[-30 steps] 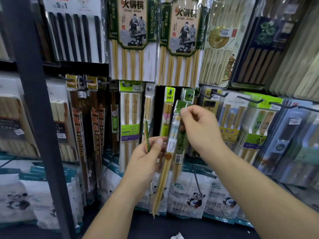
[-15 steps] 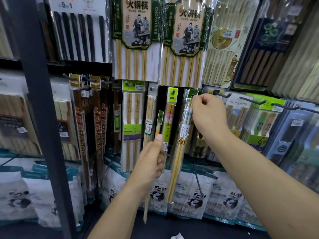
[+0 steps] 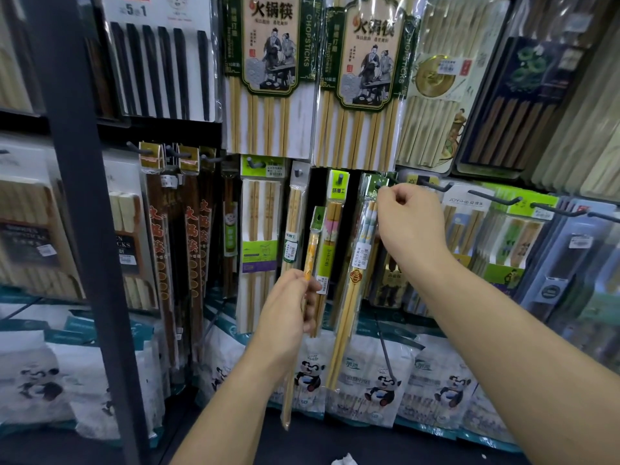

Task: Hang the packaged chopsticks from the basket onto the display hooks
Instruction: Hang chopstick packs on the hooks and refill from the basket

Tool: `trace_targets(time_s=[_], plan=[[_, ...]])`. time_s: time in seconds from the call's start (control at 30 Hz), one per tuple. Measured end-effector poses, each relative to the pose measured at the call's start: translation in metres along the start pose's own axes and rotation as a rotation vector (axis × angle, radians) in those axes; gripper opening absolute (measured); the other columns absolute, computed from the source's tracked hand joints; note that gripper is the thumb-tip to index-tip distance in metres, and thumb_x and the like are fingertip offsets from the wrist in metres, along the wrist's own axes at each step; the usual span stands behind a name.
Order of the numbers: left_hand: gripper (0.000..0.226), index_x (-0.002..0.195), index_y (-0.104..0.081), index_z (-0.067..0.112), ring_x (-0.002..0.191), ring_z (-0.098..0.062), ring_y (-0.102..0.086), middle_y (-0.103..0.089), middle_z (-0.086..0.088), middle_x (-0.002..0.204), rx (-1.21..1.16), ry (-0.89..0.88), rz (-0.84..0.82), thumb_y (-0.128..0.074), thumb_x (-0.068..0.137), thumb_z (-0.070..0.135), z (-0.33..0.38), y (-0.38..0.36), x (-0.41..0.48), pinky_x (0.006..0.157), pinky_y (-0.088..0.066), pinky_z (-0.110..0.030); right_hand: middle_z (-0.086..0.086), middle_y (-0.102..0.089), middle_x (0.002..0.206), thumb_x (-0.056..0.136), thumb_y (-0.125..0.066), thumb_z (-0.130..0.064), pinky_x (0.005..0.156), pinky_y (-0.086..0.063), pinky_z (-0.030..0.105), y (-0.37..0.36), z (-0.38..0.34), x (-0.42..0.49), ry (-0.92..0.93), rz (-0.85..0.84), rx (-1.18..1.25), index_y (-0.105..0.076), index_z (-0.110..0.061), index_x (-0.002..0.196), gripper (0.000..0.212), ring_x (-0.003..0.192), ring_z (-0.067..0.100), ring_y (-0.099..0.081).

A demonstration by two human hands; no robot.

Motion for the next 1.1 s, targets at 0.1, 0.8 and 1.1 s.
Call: trace_targets(time_s=[0.1,0.8,1.1], plan=[[0.027,0.082,-0.058,0.013,0.063,-0.015,-0.045,-0.05,0.004,0.065,0.057,-0.031,0.022,-0.043,0.105,0.01,0.002,0.002,-0.002,0.057,-0.04,-0.027,-0.008,-0.04,0.051,0.102,-0.048,-0.027,0.049,-0.039,0.028,0.0,0.002,-0.002,0.013,-0.019,-0.048,-0.05,-0.012,0.07,0.036,0.049,0.014,-0.041],[0.016,0.096,-0.078,0.029,0.067,0.002,-0.063,-0.07,0.012,0.073,0.139,-0.277,-0.133,-0.068,0.098,0.016,0.051,-0.041,-0.01,0.061,-0.048,-0.011,-0.001,-0.056,0.062,0.103,-0.057,-0.027,0.06,-0.046,0.026,0.007,-0.006,-0.036,0.135,-0.191,0.248,-0.066,-0.014,0.075,0.032,0.063,0.012,-0.053],[0.018,0.088,-0.077,0.039,0.062,0.003,-0.057,-0.064,0.016,0.067,0.293,-0.285,-0.142,-0.066,0.1,0.03,0.049,-0.05,0.013,0.058,-0.047,-0.013,-0.006,-0.047,0.052,0.101,-0.059,-0.034,0.067,-0.047,0.034,0.008,0.007,-0.01,-0.01,-0.017,0.218,-0.057,-0.009,0.065,0.043,0.06,0.017,-0.052]])
Point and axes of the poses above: each hand's wrist, its own x-axis towards the middle knuckle, its own y-axis out of the back of the hand, z = x × y, the point moved 6 cm from there along x, towards the middle knuckle
